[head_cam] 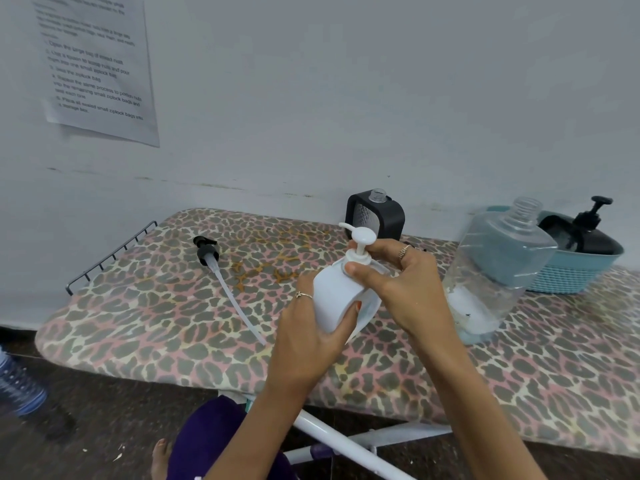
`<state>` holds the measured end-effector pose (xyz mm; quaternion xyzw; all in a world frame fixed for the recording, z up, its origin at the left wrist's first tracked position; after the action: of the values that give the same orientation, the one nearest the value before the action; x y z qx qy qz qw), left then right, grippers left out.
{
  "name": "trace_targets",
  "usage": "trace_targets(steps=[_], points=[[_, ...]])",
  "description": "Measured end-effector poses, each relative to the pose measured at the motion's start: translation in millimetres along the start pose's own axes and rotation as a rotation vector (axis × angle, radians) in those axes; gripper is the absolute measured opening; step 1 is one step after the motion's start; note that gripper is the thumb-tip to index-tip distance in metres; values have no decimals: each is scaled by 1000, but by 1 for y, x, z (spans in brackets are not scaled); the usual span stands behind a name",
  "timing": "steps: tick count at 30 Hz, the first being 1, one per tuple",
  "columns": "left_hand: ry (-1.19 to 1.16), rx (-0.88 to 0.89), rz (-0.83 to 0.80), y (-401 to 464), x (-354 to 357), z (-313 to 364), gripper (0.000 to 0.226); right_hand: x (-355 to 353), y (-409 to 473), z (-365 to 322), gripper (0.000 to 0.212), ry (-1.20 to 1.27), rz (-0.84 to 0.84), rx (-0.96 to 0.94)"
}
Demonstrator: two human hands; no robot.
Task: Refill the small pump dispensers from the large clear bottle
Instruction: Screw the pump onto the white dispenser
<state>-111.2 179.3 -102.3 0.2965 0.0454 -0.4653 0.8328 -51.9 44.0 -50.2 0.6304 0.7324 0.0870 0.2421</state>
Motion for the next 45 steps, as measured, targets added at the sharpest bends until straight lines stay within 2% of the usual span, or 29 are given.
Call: trace_targets(steps=[6,11,18,23,26,28,30,32,34,36,40,45], points=[[10,1,1,-1,0,0,61,-4,-9,-12,29,-180,170,-13],[19,-47,-12,-1,1,-3,54,-1,-8,-20,31,-304,166,-46],[68,-14,-10,-4,0,2,64,-7,-9,-27,35,-454,210,-72],[64,-66,0,-5,-4,3,49,1,-12,-24,36,-524,257,-103],[-4,-86,-39,-4,-3,0,47,8,-6,-15,32,-377,134,-122],[-37,-98,-74,-3,0,-1,48,6,1,-11,36,-324,-26,-141],[-83,-122,-105,-3,2,-3,54,9,2,-11,50,-288,-282,-118],[-102,-118,-111,-4,2,-5,62,11,0,-7,73,-317,-532,-71],[-137,-107,-111,-4,1,-6,61,8,3,-2,91,-433,-700,-59],[-201,-120,-106,-3,-1,-6,51,8,10,0,98,-570,-821,-82],[-210,-157,-105,-1,1,-10,31,14,30,-2,78,-796,-853,-125],[-303,-293,-51,-3,-2,-21,48,22,41,-23,52,-879,-822,-265]])
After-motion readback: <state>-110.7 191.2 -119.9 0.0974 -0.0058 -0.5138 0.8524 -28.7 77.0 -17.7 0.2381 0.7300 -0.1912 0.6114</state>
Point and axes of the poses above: each hand's wrist, its own y-axis towards the middle knuckle, its own x-axis out of the palm, z = x × y, the point moved 8 cm from there along y, towards the middle knuckle, and after that the axes turned 8 degrees about -x, right-handed, at the moved point
